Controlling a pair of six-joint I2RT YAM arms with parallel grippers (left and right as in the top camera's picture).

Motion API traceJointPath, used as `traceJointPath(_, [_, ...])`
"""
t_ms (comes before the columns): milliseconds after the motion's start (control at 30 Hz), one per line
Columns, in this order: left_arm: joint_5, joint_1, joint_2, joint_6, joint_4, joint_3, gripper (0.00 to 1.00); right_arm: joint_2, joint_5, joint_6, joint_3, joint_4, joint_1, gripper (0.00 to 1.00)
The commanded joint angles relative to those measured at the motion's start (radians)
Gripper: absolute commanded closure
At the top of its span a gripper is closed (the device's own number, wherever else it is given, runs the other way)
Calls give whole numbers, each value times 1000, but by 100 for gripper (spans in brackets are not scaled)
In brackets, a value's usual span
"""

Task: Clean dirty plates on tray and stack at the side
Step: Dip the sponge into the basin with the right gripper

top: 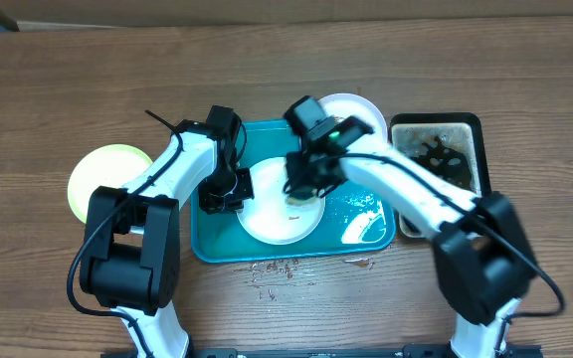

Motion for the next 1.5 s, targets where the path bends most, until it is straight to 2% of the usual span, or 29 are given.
traceJointPath(0, [-19,-3,0,-5,5,-5,96,-64,91,-85,32,-19,-85,96])
traceJointPath(133, [-19,-3,0,-5,5,-5,96,-80,222,-167,32,-71,-183,96])
traceJointPath(333, [-19,-3,0,-5,5,-5,96,-80,630,-160,26,-92,-294,96])
traceJointPath(467, [-19,-3,0,-5,5,-5,96,-80,773,-113,-11,-25,-335,96])
traceJointPath(633, [-19,-3,0,-5,3,-5,96,-80,804,-69,-108,68,-366,96])
traceJointPath(833, [-19,-3,0,-5,-6,-5,96,-80,808,98,-275,175,-388,96])
traceJointPath(933, [-19,-3,0,-5,-6,-5,96,-80,766,154,-357,230,-388,96])
traceJointPath(1067, [-19,-3,0,-5,-9,-5,96,-80,683,159,-444,309,-386,96])
traceJointPath(1333, [-19,-3,0,-5,-14,-5,96,-97,682,150,-391,275,-387,96])
traceJointPath(1467, [-19,-3,0,-5,-16,-5,96,-134,659,66,-322,225,-388,96])
